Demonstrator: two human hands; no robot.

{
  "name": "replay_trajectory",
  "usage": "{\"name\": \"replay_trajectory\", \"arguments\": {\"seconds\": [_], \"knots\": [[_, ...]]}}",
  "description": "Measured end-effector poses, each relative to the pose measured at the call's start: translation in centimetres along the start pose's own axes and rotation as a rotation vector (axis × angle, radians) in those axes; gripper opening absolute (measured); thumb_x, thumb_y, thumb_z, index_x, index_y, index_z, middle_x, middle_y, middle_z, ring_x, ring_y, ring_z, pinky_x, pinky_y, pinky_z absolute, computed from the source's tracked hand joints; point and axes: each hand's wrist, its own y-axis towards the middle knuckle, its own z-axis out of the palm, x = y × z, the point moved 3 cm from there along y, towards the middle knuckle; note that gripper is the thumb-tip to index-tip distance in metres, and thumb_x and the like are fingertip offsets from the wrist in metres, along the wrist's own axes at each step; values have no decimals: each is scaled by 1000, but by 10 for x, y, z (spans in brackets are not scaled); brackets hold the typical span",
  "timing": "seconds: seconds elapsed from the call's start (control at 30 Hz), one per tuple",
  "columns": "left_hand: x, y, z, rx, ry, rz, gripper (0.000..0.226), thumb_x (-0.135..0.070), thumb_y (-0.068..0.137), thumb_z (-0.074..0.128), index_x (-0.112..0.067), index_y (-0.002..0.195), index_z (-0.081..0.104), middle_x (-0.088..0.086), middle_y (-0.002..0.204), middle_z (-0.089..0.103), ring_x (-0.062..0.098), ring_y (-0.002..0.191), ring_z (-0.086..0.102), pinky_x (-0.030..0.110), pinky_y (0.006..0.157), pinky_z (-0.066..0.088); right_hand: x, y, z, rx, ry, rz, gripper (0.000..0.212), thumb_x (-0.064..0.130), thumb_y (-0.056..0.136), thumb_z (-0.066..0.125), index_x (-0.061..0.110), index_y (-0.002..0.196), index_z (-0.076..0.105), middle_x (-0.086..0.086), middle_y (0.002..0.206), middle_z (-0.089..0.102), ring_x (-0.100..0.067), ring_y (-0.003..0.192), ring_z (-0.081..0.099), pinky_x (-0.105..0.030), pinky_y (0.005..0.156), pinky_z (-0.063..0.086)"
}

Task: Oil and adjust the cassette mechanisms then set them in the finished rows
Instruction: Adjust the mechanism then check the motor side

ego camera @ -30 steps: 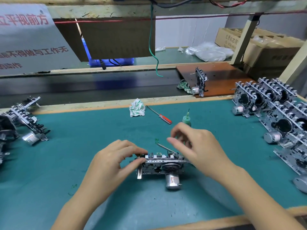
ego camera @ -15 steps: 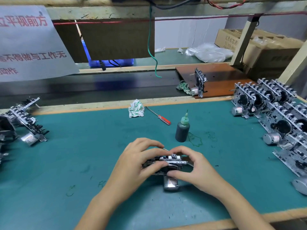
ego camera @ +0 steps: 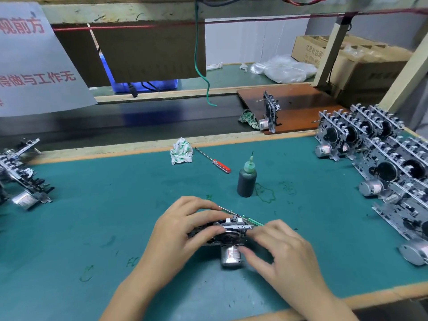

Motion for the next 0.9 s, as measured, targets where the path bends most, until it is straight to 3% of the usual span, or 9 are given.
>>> {"name": "replay_trajectory", "arguments": {"seconds": [0.13,0.23,0.3,0.4,0.57,0.7,0.8,0.9], "knots": [[-2,1,-3,18,-77,-21,24,-45,85,55,-41,104,70,-23,108,61,1,105,53,14,89,39,0,3,-5,15,64,38,35,54,80,52,27,88,72,23,84,64,-2,78,56,-16,63,43],[0,0,-15,-4,-163,-63,30,-46,82,58,-41,110,66,-23,111,62,4,109,56,12,90,38,4,17,-16,-15,189,36,31,55,84,50,27,95,60,20,81,50,2,75,47,-19,64,40],[-1,-1,-24,-23,-47,-28,22,-46,82,57,-39,97,71,-23,104,62,2,100,57,12,85,39,18,33,-21,-10,121,-78,30,52,86,49,23,89,55,17,74,40,-2,67,41,-22,55,36],[-4,0,-32,1,124,20,26,-47,83,53,-32,85,74,-21,87,60,1,81,54,20,71,42,37,57,-23,87,-67,-265,35,50,86,45,18,74,52,9,62,45,-12,53,45,-27,42,31],[-20,9,-36,137,290,176,32,-41,88,46,-24,81,73,-15,80,60,6,67,57,27,55,48,35,68,-25,347,-87,-399,34,47,91,39,19,73,46,3,60,53,-22,51,48,-30,43,35],[-49,41,-30,245,408,401,30,-36,90,46,-22,80,70,-10,77,61,14,64,57,27,48,49,17,61,-52,334,-14,-301,29,48,89,41,27,71,36,5,53,49,-19,47,34,-30,44,34],[-77,79,-9,297,427,539,26,-35,90,50,-20,83,70,-5,79,64,20,69,59,31,58,49,-5,60,-85,250,-44,-220,27,46,85,44,29,65,35,9,46,34,-14,46,27,-29,45,28],[-95,125,21,406,360,490,15,-30,92,61,-20,96,70,-3,92,64,20,87,60,35,71,46,-40,67,-112,255,-54,-67,37,39,88,56,27,60,35,9,43,32,-16,48,34,-27,50,28]]}}
